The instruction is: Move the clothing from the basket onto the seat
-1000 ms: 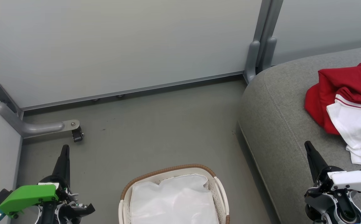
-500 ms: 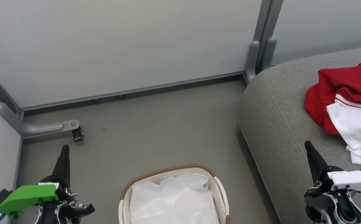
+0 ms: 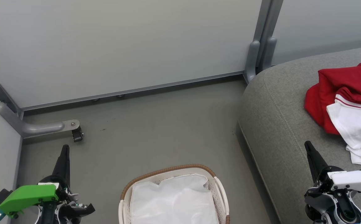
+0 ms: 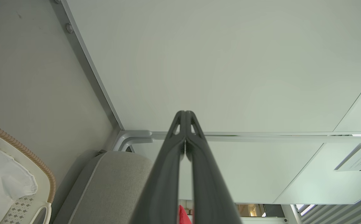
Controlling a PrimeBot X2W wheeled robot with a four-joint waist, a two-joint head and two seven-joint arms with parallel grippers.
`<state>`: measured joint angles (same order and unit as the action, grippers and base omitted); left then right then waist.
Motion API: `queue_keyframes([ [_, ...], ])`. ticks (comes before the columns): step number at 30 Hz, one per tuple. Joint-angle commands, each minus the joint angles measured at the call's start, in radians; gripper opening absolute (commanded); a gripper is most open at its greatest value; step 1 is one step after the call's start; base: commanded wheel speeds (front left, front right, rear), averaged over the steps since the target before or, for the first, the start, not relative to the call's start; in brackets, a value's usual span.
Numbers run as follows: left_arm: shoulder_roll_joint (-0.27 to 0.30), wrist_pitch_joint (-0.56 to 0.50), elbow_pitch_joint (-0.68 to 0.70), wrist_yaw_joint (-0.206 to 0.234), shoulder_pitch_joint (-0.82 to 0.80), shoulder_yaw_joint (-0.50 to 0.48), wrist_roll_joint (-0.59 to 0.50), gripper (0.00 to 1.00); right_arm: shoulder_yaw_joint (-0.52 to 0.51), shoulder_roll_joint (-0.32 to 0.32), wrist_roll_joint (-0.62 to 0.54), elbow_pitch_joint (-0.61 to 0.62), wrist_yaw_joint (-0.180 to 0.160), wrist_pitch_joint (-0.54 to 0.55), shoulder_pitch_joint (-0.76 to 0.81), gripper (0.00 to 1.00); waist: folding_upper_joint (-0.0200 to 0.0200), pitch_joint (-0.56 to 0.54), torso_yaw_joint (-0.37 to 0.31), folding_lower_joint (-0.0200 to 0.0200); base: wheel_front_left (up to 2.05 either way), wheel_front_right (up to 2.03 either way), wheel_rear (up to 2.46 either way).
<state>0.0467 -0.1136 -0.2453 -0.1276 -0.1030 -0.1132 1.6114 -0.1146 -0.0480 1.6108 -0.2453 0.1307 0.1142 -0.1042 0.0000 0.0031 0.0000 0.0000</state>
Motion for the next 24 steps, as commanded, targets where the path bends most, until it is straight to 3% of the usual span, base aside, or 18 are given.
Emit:
queue_keyframes([
  [1, 0.007, -0.004, 0.002, -0.006, -0.012, -0.003, 0.003, 0.00, -0.002, -0.004, 0.004, 0.003, 0.000, 0.003, -0.007, 0.00, 0.0000, 0.000, 0.000, 0.0000, 0.00, 0.00, 0.00],
  [24, 0.007, -0.004, 0.002, -0.006, -0.012, -0.002, 0.003, 0.00, -0.002, -0.004, 0.004, 0.003, 0.000, 0.003, -0.007, 0.00, 0.0000, 0.000, 0.000, 0.0000, 0.00, 0.00, 0.00],
])
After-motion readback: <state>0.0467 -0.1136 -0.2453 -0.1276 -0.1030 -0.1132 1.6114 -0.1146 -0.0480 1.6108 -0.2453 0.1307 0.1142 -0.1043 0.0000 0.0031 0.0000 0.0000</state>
